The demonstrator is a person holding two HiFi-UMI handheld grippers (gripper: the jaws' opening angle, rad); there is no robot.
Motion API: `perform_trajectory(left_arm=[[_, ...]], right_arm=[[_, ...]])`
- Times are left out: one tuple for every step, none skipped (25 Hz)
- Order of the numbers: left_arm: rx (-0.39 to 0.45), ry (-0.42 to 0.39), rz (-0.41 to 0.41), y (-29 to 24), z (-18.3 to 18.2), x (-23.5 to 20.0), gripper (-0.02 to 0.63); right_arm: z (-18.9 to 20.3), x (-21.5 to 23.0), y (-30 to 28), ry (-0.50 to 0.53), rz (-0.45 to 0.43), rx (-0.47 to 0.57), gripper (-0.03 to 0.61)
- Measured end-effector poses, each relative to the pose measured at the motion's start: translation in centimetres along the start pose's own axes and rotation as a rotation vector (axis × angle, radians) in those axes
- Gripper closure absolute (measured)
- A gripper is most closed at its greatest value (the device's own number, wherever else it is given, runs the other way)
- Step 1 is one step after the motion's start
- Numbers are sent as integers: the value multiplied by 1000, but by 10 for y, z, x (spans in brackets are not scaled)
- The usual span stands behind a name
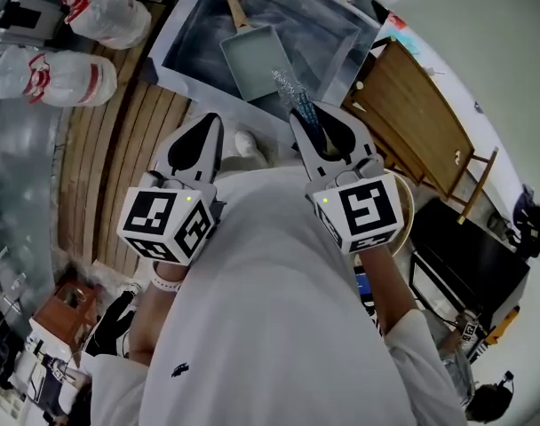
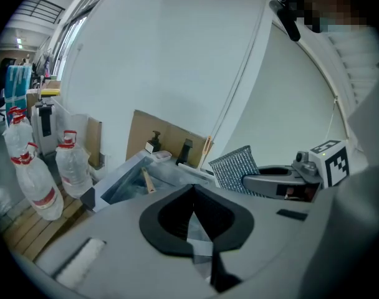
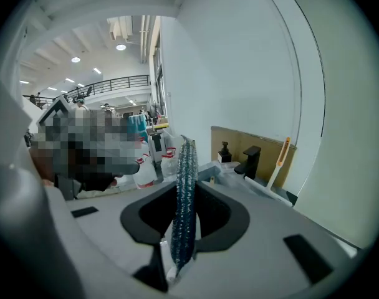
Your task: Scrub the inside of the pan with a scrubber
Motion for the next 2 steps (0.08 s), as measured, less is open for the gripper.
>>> perform_trajectory(left_arm=[[-4,5,4,0,2,0,609],[-8,10,9,0,4,0,609]], right_arm=[[1,1,2,-12,12,1,511],[3,1,3,-24,24,1,511]])
Point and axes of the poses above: the fingertips, and each gripper's own axes: y backward along the fingers, x to its right, z out of its underside, the point moved 3 cm from there along y, backward along the fingers, and after that the axes turned 8 degrees about z, right-handed, at the moved point
